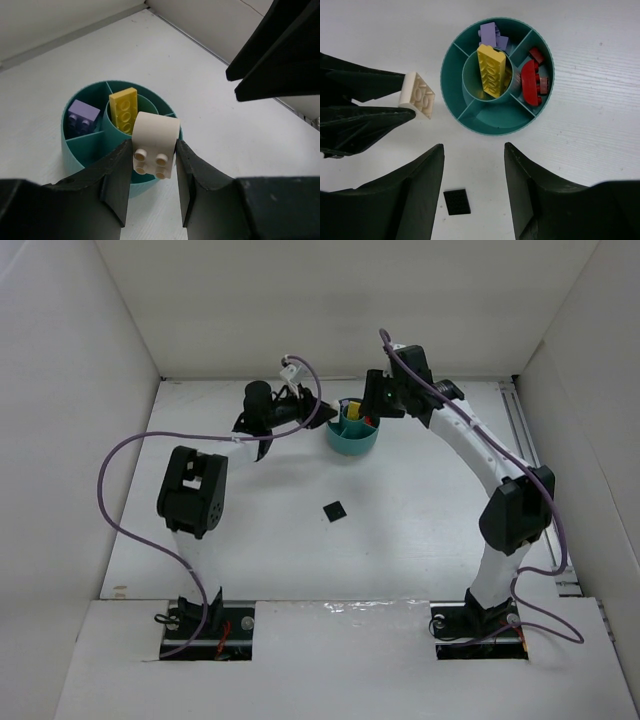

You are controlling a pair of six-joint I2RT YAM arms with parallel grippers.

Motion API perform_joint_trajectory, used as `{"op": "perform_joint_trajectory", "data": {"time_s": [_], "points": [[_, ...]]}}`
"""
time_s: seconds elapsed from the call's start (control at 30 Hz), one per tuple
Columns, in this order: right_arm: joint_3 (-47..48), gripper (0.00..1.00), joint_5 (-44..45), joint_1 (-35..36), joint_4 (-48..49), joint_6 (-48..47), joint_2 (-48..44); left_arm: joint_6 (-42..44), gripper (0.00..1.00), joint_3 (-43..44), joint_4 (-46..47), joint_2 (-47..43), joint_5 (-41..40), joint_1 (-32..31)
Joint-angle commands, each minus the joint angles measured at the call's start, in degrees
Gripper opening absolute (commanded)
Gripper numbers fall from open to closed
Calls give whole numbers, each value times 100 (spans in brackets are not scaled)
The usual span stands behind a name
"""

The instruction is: Sort the legos into containers by color

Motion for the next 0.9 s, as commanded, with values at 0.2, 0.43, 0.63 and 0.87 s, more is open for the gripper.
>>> {"op": "perform_joint_trajectory", "data": {"time_s": [0.2, 0.43, 0.63, 0.87], "points": [[97, 56, -140, -177, 51, -52, -156, -258, 0, 387, 790, 467, 390, -10], [-8, 56, -140, -177, 51, -52, -209, -126, 0, 677, 614, 766, 223, -10], [-8, 56, -351, -177, -55, -236, -209, -74, 8, 950, 421, 968, 160, -10], [-70, 54, -781, -177, -300, -491, -209, 93, 12, 1082, 227, 1074, 108, -10]]}}
